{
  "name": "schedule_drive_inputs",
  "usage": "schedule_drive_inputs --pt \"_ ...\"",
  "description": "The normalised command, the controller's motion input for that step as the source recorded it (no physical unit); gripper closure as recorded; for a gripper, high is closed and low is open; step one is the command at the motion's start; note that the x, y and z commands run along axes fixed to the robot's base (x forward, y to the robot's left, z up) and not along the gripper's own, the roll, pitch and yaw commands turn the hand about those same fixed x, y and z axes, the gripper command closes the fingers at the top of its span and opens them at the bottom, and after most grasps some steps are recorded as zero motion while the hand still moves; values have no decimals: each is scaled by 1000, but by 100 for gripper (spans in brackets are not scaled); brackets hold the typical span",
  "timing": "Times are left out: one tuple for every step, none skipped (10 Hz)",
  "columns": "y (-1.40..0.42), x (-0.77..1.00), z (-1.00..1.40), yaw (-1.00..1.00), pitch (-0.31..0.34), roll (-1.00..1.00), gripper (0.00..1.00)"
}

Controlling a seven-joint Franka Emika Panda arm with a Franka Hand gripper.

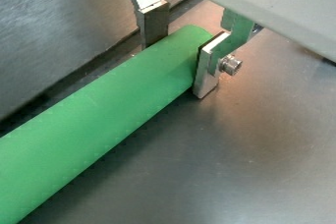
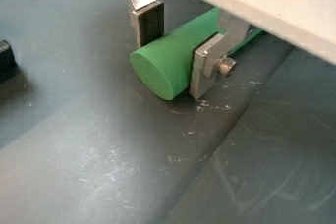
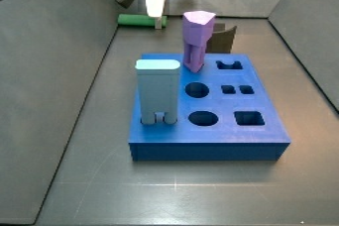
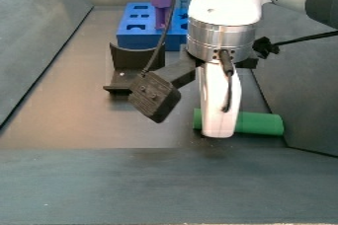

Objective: Pick up the oval object. Move up. Place the oval object on the fixture. Regrasp the oval object. Move to above the board. Insert the oval object.
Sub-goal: Pick up the oval object.

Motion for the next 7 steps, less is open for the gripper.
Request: schedule_drive_inputs --pt "0 0 0 0 0 0 100" --pt "0 0 0 0 0 0 100" --pt "0 0 0 0 0 0 100" --pt "0 0 0 0 0 0 100" --pt "0 0 0 0 0 0 100" --pt "0 0 0 0 0 0 100" --pt "0 0 0 0 0 0 100"
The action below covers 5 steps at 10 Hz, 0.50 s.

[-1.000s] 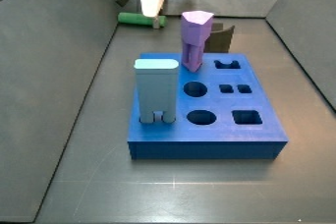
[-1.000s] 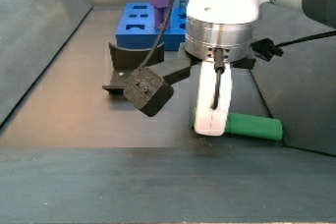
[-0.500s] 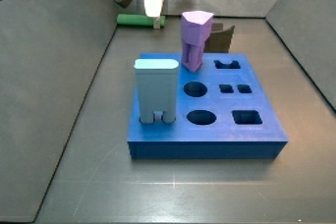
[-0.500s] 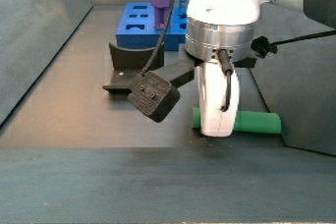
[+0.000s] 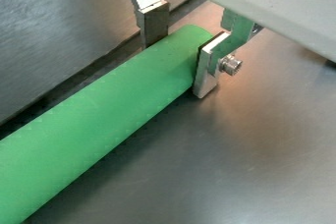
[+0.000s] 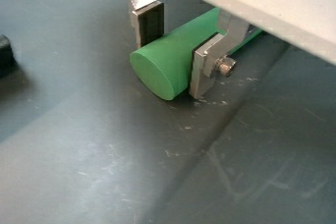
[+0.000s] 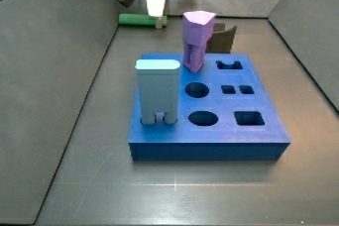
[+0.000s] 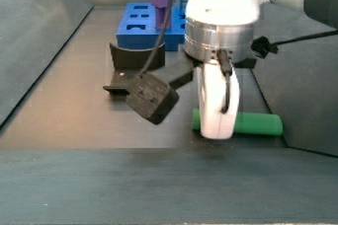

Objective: Pick up the oval object. Move up. Place the oval object on the fixture. Regrasp the oval object. Move to above the board. Insert the oval object.
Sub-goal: Pick up the oval object.

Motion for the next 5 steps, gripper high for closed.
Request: schedule_drive_inputs --pt "0 0 0 0 0 0 100" --pt "0 0 0 0 0 0 100" --pt "0 0 0 0 0 0 100" --pt "0 0 0 0 0 0 100" --pt "0 0 0 0 0 0 100"
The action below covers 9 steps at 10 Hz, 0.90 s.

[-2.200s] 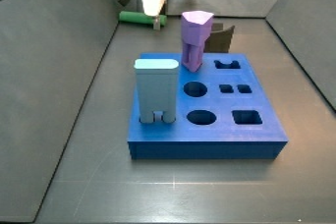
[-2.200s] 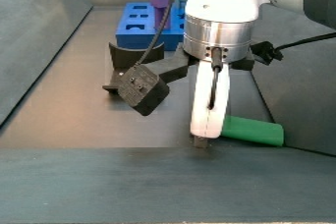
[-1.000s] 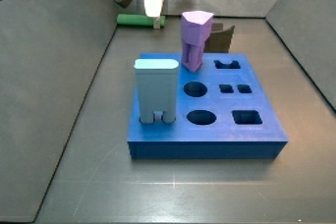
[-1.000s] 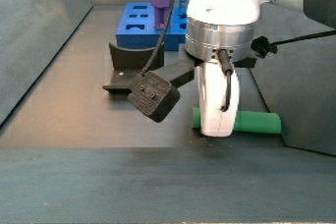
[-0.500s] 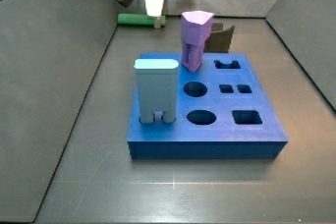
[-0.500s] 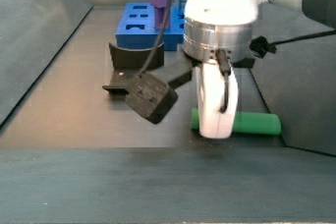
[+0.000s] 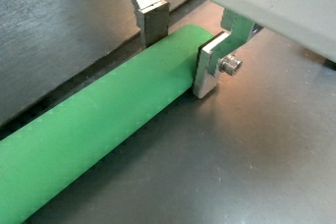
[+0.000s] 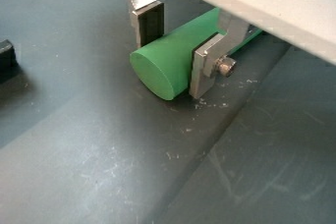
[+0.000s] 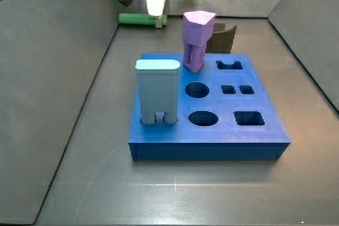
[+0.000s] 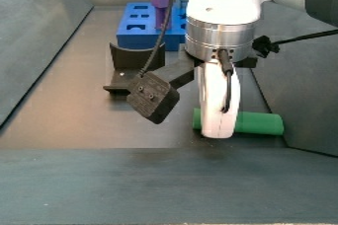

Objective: Pick up the oval object. Move up. Place the oval object on the fixture. Regrasp the oval object. Move to above the board. Insert the oval object.
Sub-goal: Move up, then place the oval object on the fixture.

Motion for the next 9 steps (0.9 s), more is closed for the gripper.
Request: schedule_drive_inputs --pt "0 0 833 0 0 0 100" --pt "59 -29 827 27 12 9 100" --pt "32 -43 722 13 42 9 100" --pt "20 -31 640 2 60 14 100" --pt "16 -11 456 -15 89 33 100" --pt "5 -17 264 -19 95 57 100" --pt "0 0 1000 0 0 0 100" --pt "0 8 1000 7 -11 8 100" --pt "-3 -6 1000 0 21 11 100"
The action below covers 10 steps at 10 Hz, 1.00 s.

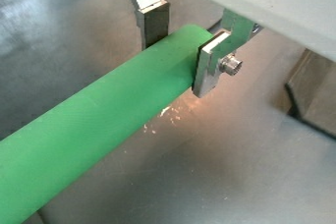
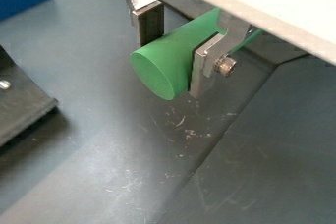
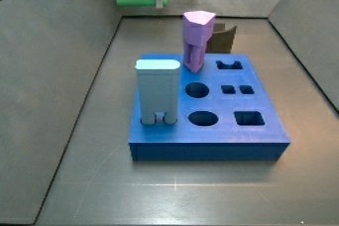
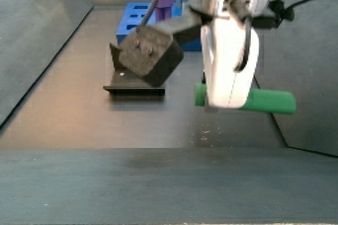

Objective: Pick up the oval object. Move up. Place the oval object on the fixture. Regrasp the oval object. Move to above the board. Insert the oval object.
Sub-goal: Place the oval object on the fixture.

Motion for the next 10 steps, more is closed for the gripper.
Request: schedule_drive_inputs --pt "-2 -8 1000 -11 36 25 100" --pt "-2 -16 1000 -26 57 51 100" --pt "-3 -21 1000 -27 66 61 100" --pt "-7 -27 1000 -13 77 83 100" --pt "-9 -32 1000 -8 86 90 100" --pt "-15 -32 990 7 89 101 100" --pt "-14 -29 859 14 89 100 100" --pt "-11 -26 725 16 95 101 100" --pt "-13 -15 546 20 96 96 100" --pt "-8 -10 406 21 102 90 100"
